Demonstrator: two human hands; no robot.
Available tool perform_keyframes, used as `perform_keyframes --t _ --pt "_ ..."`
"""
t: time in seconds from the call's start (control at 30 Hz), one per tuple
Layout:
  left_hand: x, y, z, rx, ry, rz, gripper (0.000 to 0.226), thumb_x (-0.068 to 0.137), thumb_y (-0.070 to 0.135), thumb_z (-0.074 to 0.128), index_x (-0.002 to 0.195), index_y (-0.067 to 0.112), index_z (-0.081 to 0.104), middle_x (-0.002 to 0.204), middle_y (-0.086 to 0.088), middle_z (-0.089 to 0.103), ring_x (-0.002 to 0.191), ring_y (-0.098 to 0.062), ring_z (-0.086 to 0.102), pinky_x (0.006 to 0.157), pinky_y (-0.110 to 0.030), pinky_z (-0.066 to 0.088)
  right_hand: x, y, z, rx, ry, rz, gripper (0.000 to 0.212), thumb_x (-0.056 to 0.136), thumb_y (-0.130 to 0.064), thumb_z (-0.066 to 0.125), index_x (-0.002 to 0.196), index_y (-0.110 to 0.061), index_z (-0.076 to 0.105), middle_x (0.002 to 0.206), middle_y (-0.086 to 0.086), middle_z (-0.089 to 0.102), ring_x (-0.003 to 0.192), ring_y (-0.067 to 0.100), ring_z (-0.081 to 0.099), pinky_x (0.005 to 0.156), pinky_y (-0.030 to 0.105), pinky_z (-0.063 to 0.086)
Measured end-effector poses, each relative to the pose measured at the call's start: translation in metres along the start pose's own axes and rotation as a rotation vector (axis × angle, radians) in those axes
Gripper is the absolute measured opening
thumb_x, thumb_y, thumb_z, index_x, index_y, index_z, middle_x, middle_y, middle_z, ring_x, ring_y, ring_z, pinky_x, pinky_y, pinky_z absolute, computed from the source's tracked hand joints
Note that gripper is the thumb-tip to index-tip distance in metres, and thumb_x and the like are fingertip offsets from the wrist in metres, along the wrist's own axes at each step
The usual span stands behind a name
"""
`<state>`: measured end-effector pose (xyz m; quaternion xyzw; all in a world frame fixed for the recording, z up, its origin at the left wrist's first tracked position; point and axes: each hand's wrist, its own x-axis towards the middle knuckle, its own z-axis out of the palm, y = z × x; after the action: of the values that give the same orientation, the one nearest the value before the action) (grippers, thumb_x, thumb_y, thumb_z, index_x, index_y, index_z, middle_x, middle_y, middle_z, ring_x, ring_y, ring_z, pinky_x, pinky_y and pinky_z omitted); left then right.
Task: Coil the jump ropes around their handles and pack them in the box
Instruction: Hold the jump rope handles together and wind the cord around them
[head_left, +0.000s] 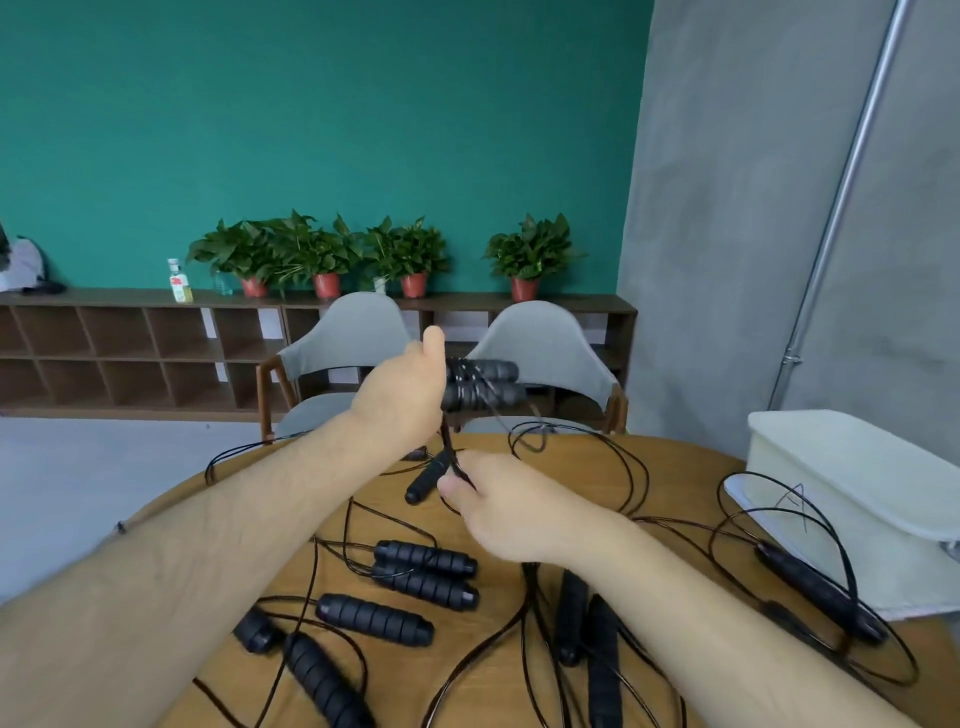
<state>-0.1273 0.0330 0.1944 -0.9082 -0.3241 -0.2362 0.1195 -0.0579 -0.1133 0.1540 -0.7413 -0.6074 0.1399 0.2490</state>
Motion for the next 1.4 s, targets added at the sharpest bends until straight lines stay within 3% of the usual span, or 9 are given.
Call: perform_keyframes --t 0.1,0.33,0.5,0.6,0.73,0.83,1.13,1.27,1.4 --pt "-0.009 -0.008 0.011 0.153 -0.066 0.139 0.046 0.089 0.001 0.058 0.122 0.009 0.027 0.094 -0.003 0.051 0.077 -0.024 0.065 0.057 -0.031 0.043 -0.007 -0.008 -0.028 -0.296 0.093 -0.121 0.032 0.107 -0.039 0.038 0.091 -0.018 0.056 0.085 -0.001 0.059 0.077 0.016 0.056 0.069 0.037 0.048" --pt "-0.025 -0.011 0.011 -0.186 -0.245 0.370 0.047 0.090 0.022 0.067 0.106 0.028 0.024 0.077 0.006 0.054 0.065 -0.015 0.059 0.054 -0.034 0.051 0.007 0.010 -0.092 -0.498 0.264 -0.195 0.031 0.097 -0.057 0.052 0.085 -0.031 0.063 0.075 -0.007 0.062 0.075 0.012 0.057 0.068 0.039 0.052" --pt "-0.042 0.002 -0.017 -0.519 -0.302 0.427 0.048 0.085 0.020 0.075 0.103 0.027 0.031 0.073 0.003 0.056 0.060 -0.008 0.053 0.052 -0.025 0.041 0.021 0.044 -0.094 -0.162 0.307 -0.189 0.031 0.096 -0.048 0.059 0.080 -0.023 0.066 0.075 -0.002 0.066 0.074 0.013 0.060 0.071 0.037 0.049" --pt "-0.044 0.008 -0.027 -0.751 -0.231 0.334 0.047 0.083 0.016 0.078 0.104 0.022 0.036 0.077 -0.007 0.060 0.058 -0.005 0.051 0.052 -0.026 0.041 0.021 0.049 -0.076 0.224 0.226 -0.101 0.027 0.103 -0.027 0.054 0.076 -0.028 0.060 0.074 -0.009 0.062 0.070 -0.002 0.058 0.069 0.019 0.047" --pt "-0.038 0.014 -0.022 -0.794 -0.129 0.178 0.048 0.083 0.015 0.078 0.110 0.018 0.038 0.085 -0.003 0.063 0.059 0.001 0.055 0.051 -0.018 0.043 0.014 0.051 -0.043 0.087 0.268 -0.091 0.028 0.106 -0.017 0.045 0.084 -0.030 0.057 0.077 -0.019 0.052 0.076 -0.012 0.047 0.072 0.004 0.036" --pt "-0.034 0.017 -0.009 -0.806 -0.075 0.084 0.053 0.083 0.023 0.080 0.111 0.017 0.036 0.082 -0.001 0.064 0.064 -0.007 0.062 0.052 -0.023 0.046 0.015 0.047 -0.027 0.215 0.309 0.010 0.037 0.106 -0.018 0.040 0.075 -0.026 0.059 0.072 -0.012 0.055 0.071 -0.001 0.050 0.067 0.016 0.039" --pt "-0.017 -0.010 0.013 -0.246 0.004 -0.084 0.032 0.092 0.018 0.062 0.112 0.012 0.038 0.094 -0.008 0.063 0.072 -0.025 0.061 0.054 -0.032 0.041 0.000 0.035 -0.015 0.030 0.136 0.012 0.041 0.108 -0.041 0.034 0.091 -0.022 0.066 0.063 -0.007 0.051 0.056 0.007 0.048 0.057 0.028 0.039" --pt "-0.027 -0.018 0.022 0.080 -0.144 0.040 0.044 0.089 0.015 0.067 0.125 0.012 0.042 0.111 -0.007 0.057 0.091 -0.025 0.067 0.070 -0.034 0.057 -0.009 0.023 -0.034 -0.332 0.179 -0.134 0.035 0.104 -0.044 0.044 0.083 -0.022 0.061 0.072 -0.008 0.058 0.068 0.010 0.056 0.061 0.031 0.045" --pt "-0.042 -0.017 0.031 -0.011 -0.215 0.256 0.040 0.089 0.021 0.068 0.122 0.021 0.045 0.109 0.001 0.055 0.093 -0.020 0.064 0.077 -0.037 0.057 -0.002 0.022 -0.067 -0.584 0.297 -0.232 0.028 0.102 -0.050 0.044 0.094 -0.033 0.064 0.087 -0.011 0.065 0.085 0.010 0.060 0.070 0.033 0.050"
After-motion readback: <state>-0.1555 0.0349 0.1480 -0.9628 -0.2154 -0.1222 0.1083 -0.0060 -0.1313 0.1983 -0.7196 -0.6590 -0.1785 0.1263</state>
